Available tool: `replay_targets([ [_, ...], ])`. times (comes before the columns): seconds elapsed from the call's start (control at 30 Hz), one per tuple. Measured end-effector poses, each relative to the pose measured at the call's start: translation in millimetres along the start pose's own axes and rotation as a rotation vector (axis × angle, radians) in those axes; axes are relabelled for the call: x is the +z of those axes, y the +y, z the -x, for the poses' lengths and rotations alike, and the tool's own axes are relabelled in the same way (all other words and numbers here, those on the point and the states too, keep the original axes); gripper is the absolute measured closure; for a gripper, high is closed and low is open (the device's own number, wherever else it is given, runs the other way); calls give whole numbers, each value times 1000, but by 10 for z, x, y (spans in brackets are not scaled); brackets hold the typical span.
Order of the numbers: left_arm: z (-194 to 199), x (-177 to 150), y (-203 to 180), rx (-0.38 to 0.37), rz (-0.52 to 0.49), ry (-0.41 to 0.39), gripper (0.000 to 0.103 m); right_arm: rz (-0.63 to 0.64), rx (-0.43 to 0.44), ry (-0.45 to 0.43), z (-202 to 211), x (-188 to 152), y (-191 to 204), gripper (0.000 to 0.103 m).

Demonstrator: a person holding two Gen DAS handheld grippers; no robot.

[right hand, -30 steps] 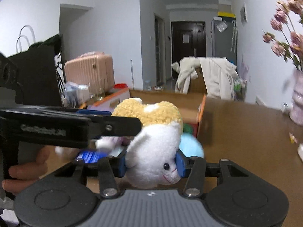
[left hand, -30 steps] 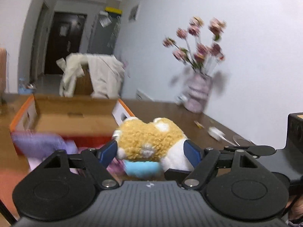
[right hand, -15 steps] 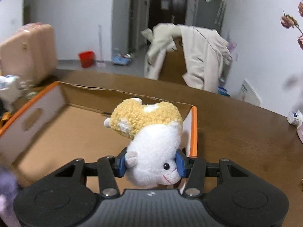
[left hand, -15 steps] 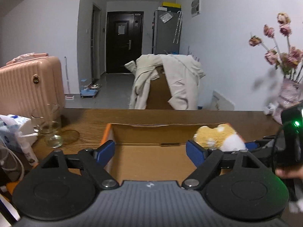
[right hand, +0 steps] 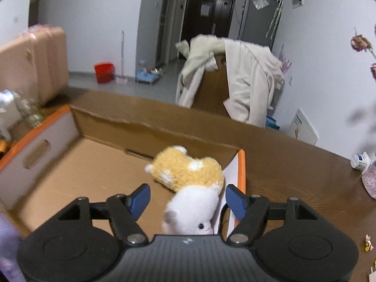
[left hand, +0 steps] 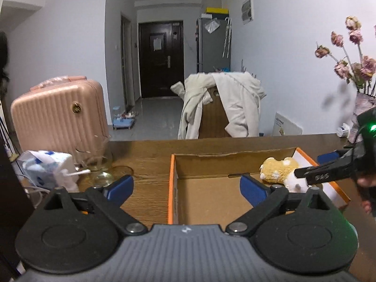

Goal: Organize soft objects
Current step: 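Carry the plush lamb with the right gripper into the cardboard box and release, then reach the left gripper to the pink-and-white sponge block and grasp it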

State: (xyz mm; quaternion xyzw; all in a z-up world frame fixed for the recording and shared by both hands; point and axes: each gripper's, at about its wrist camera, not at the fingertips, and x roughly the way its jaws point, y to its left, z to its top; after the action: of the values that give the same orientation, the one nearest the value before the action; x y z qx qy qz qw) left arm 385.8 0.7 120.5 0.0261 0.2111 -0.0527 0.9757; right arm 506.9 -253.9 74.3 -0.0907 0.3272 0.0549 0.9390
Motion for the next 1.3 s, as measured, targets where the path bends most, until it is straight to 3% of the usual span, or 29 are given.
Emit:
replay_targets([
  [0.13,408,-76,67,25,-9,-30,2,-33,62,-113,638,-110,37,19],
  [0.27,877,-269,184,37,25,-56,0,-45,132,-228,1354,-388,211,13],
  [0.33,1104,-388,228,24,40,-57,0,-62,170,-276,1653,-560,294,2],
  [0.6,1891,-950,318,27,112,-78,0,-109,201,-380,2482,-1366,662,0],
  [0.73,2174,-1270,278,10,130,-80,0,-112,197,-378,2652,-1805,866,0],
  [0.9,2347,-1506,202,-32,81,-79,0,-191,213,-358,2807,-2237,1047,0],
  [1.03,2430,-1625,204,-51,86,-83,0,-206,217,-287,2818,-2394,1189,0],
  [1.3,2511,-1815,208,-55,85,-91,0,-145,93,-284,2819,-2571,1462,0],
])
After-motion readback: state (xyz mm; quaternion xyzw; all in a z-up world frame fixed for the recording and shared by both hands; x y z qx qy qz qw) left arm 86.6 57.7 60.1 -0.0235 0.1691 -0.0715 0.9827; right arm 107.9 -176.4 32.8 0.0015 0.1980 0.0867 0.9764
